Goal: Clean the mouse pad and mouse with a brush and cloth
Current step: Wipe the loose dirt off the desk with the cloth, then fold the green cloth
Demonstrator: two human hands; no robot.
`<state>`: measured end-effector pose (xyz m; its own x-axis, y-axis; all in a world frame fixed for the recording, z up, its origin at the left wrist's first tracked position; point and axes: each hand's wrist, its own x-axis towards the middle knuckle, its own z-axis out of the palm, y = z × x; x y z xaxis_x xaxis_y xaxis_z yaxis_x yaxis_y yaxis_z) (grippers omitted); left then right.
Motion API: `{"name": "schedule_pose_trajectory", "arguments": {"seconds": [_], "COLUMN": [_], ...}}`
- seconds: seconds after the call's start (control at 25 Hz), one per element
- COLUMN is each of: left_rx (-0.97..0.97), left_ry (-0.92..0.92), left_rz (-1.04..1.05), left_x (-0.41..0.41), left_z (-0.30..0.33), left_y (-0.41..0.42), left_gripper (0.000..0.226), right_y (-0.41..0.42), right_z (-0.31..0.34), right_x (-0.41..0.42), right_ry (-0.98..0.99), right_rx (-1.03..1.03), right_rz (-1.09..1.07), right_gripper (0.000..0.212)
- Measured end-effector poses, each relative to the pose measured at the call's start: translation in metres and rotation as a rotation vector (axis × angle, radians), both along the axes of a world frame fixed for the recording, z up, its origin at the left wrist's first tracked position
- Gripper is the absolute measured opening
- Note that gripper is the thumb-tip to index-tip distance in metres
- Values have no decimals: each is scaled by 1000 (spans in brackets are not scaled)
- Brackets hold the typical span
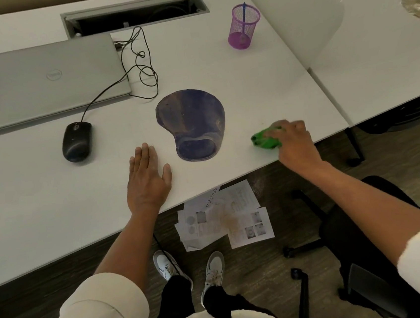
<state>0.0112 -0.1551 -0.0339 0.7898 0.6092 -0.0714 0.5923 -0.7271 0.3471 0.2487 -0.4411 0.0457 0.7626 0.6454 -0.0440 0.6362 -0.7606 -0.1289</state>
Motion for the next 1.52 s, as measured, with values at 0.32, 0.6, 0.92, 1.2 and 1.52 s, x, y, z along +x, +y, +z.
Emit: {"name": "schedule_pose_trajectory", "arguments": {"seconds": [0.32,0.6,0.92,1.2,1.52], "left_rx": [-19,-94,-1015,-1568,-1637], "left_ry": [-21,-37,-457,-391,-401], "left_rz": [-10,-60,181,136,124], "left_x": [0,-3,28,48,97], "left_z": [0,15,101,126,123], "left_y": [2,-4,-49,-11,-5], "left_gripper": [71,71,36,54,60], "right_y": [1,3,96,129,123], "right_z": [-30,-7,41,59,68], "right_x": [-78,-108,-110,-95,-63], "right_ry": [1,453,1180,1147,935], "right_rx": [8,568,1370,1299,1162], "right_rz": [-15,-269,-695,-581,-577], "right_gripper": [56,52,27,31,33]}}
